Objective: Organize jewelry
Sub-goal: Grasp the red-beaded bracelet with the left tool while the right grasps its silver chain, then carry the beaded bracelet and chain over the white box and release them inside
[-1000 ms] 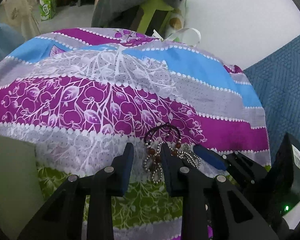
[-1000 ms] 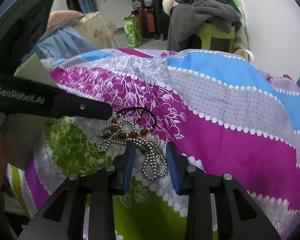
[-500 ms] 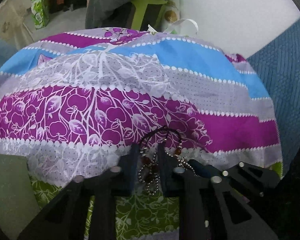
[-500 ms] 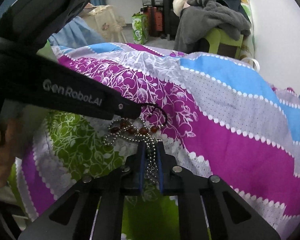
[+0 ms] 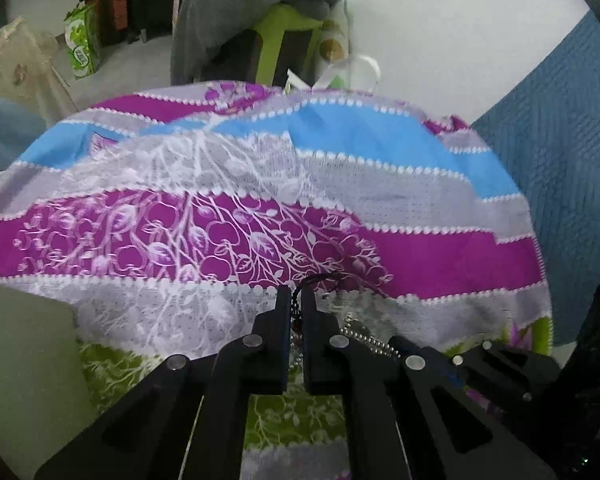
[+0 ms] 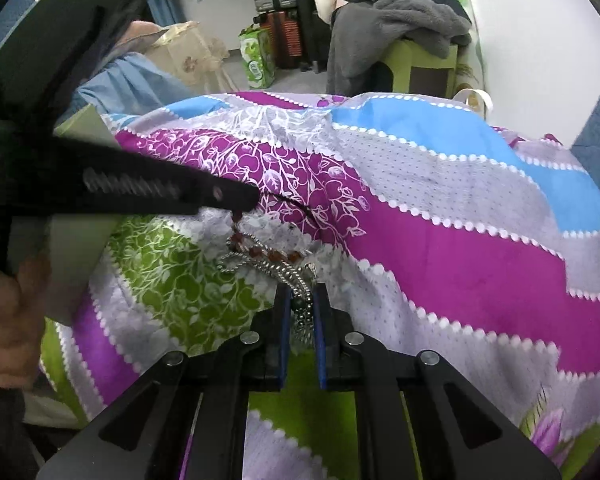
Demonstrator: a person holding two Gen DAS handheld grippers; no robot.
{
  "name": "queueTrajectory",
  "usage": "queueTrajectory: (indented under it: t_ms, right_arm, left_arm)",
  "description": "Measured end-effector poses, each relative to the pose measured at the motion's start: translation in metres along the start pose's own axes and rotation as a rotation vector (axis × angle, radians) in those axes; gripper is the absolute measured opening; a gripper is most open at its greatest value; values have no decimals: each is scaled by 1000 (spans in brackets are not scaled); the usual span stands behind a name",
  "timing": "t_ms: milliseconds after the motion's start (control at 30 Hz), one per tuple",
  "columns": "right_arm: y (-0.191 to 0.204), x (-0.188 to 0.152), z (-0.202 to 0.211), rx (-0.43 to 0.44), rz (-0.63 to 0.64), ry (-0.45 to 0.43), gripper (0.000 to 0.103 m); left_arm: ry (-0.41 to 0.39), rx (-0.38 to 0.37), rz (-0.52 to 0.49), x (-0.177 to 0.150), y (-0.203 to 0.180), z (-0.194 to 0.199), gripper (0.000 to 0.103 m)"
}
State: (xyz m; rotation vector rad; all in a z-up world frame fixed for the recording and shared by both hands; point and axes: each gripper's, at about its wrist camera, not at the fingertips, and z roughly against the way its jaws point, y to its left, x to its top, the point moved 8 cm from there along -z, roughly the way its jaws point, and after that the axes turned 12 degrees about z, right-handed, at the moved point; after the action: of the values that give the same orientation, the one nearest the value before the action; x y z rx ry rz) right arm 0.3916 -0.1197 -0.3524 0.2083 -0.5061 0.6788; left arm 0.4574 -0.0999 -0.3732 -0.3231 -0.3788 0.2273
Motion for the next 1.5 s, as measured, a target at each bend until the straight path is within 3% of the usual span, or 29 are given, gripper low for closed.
queueTrajectory:
  t_ms: [667,1100,1500]
  right_arm:
    - [25,4,85,-35,-110,-99,8]
    - [37,58,171,-93,-126,-168,8]
    - [64,113,213,-93,-78,-206,9]
  left_arm:
    - [-115,-18,81,-42,22,129,2]
    - [-195,-15,104,-44,43,221,2]
    - [-277,-8,90,-24,60,304,3]
